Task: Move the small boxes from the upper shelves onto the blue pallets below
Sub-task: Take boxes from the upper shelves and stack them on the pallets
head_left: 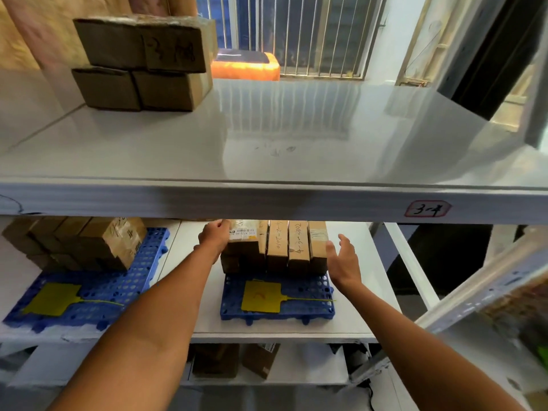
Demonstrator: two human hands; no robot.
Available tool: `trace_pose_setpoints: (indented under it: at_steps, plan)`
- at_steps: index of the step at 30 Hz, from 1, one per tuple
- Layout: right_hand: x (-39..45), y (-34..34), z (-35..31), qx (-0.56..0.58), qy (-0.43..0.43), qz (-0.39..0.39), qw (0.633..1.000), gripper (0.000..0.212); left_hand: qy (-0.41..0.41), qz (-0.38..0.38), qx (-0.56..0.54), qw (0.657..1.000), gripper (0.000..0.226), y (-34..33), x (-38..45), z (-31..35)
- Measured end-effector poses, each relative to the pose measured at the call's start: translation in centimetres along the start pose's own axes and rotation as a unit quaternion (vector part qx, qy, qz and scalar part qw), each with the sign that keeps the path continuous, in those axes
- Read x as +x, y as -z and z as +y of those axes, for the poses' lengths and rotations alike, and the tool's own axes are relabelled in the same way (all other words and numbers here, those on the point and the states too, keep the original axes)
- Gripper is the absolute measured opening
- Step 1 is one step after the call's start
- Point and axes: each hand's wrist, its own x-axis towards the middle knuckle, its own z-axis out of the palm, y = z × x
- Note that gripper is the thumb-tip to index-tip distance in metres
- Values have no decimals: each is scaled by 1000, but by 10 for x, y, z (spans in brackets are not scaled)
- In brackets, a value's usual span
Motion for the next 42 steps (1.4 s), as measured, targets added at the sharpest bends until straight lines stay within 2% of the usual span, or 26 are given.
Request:
trace_pose_setpoints:
  at_steps: [5,9,11,14,17,19,21,24,27,29,31,32,33,35,37,40,42]
  plan:
    - [-10,-1,-15,2,5,13,1000,56,10,40,66,997,70,27,-7,3]
    - [-33,1,-52,-1,45,45,998,53,-57,36,168,983,66,67,-23,9]
    - [-51,6,-77,-32,73,20,997,53,-110,8,238,965,63,93,-37,16]
    - [-85,13,-122,-99,94,-32,990,55,-186,-17,286,940,53,133,-65,25]
    - [-131,13,-181,-141,87,-46,985,65,-230,-14,231,945,47,178,-98,28]
    - [-163,7,-219,-165,106,-52,979,64,-271,-27,246,930,48,206,-120,25]
    - [-198,-3,-255,-193,139,-57,970,61,-272,-51,269,922,52,234,-145,21]
    - [-241,-20,-305,-174,176,-28,969,60,-312,-75,273,907,50,268,-183,23]
    - [-274,-30,-348,-207,206,-21,956,60,-292,-112,186,932,41,299,-211,27]
    - [-285,-27,-368,-205,219,-33,953,58,-249,-155,175,940,48,318,-224,36]
    - [-292,-22,-386,-180,246,-30,952,52,-238,-226,204,922,71,343,-238,47]
    - [-294,-18,-395,-183,269,-15,946,53,-240,-236,192,922,79,355,-242,53]
    - [-296,-14,-405,-186,289,11,939,57,-256,-227,178,923,83,364,-245,59]
    - [-295,-8,-423,-160,312,71,934,61,-307,-151,168,925,86,378,-245,70]
    - [-289,-2,-438,-137,325,125,927,55,-337,-97,148,925,84,385,-239,83]
    - [-270,5,-444,-117,306,181,927,44,-336,-93,91,933,75,384,-220,94]
    - [-249,8,-440,-62,275,204,938,35,-327,-99,46,939,70,378,-199,102]
